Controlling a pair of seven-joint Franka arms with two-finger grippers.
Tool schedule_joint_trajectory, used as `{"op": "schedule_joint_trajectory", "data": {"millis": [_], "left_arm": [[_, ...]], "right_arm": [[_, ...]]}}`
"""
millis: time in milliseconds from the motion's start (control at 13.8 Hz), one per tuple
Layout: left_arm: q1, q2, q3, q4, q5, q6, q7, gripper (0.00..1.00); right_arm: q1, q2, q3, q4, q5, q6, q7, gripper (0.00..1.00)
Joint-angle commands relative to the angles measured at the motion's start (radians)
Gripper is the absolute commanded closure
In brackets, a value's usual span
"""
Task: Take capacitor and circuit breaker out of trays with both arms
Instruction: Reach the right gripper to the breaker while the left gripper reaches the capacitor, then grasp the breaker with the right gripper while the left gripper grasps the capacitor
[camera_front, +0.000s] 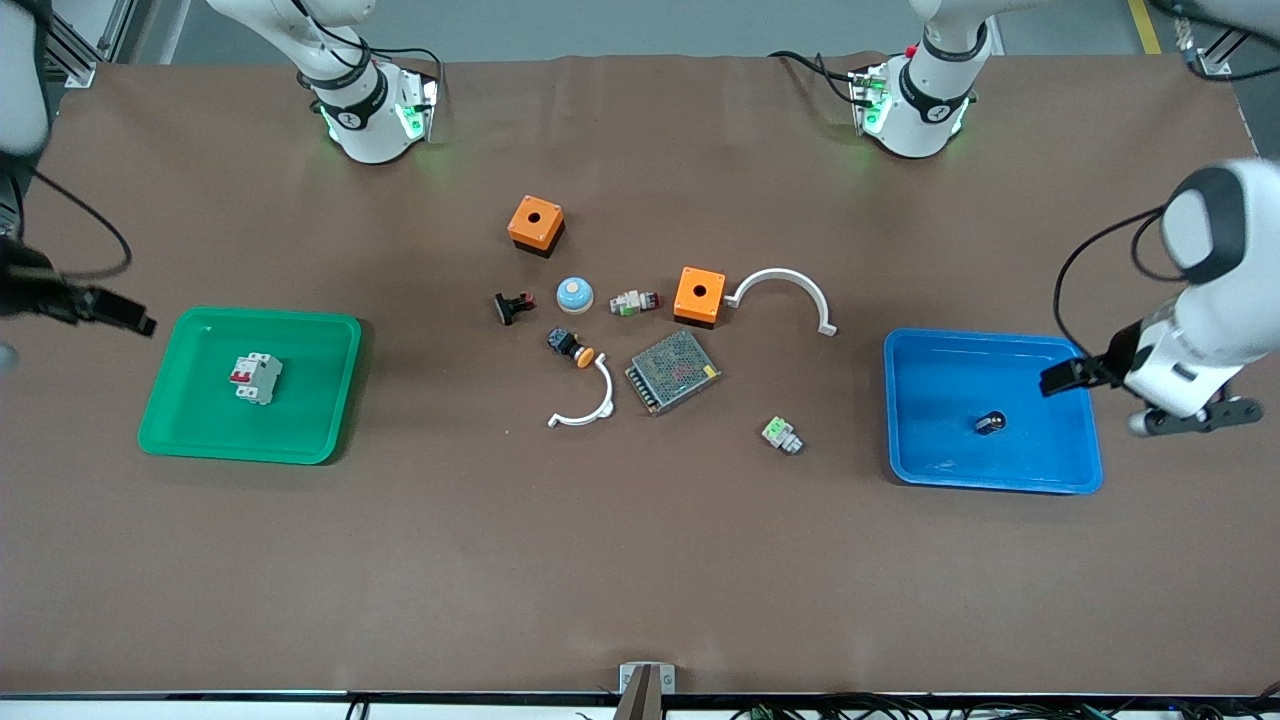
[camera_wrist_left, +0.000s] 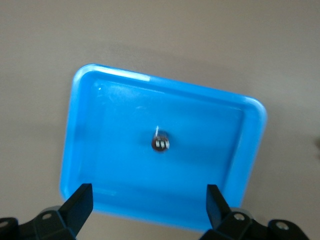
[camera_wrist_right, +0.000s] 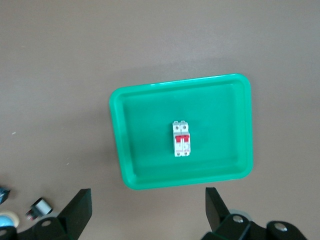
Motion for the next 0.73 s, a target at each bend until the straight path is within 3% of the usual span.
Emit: {"op": "schedule_joint_trajectory", "data": {"millis": [0,508,653], "left_arm": [[0.001,0.1,-0.006,-0.02,0.015,0.138,-0.011,0.01],[0.0,0.235,-0.004,-0.02,0.016,0.201,-0.008,0.12],[0.0,0.246,-0.004,-0.024,0.016,0.2,-0.007,0.21]], "right_arm": [[-0.024,0.033,0.01,-0.046,-0.021,0.089,-0.024,0.0],[-0.073,0.056,0.01,-0.509,-0.018,0.699,-0.108,0.0],[-0.076,0.117,0.01,-0.556,-0.018,0.817,-0.113,0.0]]}}
